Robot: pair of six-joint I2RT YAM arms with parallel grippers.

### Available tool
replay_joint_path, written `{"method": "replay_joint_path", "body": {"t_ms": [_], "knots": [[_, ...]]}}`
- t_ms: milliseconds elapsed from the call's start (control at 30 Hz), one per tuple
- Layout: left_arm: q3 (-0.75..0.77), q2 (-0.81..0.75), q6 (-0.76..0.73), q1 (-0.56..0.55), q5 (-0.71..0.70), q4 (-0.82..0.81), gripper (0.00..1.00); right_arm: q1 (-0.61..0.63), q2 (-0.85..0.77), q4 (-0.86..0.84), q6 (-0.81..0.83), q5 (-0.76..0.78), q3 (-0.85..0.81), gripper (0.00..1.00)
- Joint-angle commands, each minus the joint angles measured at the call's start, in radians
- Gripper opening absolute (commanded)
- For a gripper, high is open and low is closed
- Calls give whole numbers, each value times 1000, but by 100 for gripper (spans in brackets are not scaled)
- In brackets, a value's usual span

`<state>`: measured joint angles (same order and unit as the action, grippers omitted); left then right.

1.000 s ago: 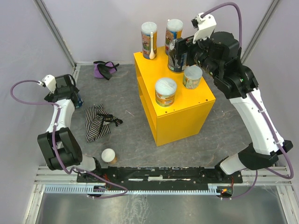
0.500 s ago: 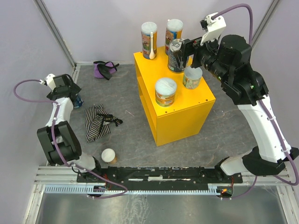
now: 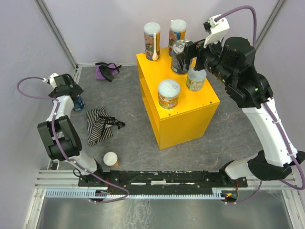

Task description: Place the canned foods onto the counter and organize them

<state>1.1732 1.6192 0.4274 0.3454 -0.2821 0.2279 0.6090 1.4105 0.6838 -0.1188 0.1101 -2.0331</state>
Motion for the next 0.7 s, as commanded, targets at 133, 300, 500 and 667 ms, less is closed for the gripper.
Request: {"method": "replay_joint_path", "body": {"t_ms": [133,300,500,667], "knots": [[15,26,-108,13,-6,-61,99,9,-30,-62,-2,-5,4,99],[38,55,-139,25,5,-61,99,10,-53,-77,-3,2,37,99],[57,87,-170,34,33,-76,99,18,-79,-95,-4,5,70,100],[71,111,-175,44,46,-87,99,27,-103,-117,-1,15,111,99]]}}
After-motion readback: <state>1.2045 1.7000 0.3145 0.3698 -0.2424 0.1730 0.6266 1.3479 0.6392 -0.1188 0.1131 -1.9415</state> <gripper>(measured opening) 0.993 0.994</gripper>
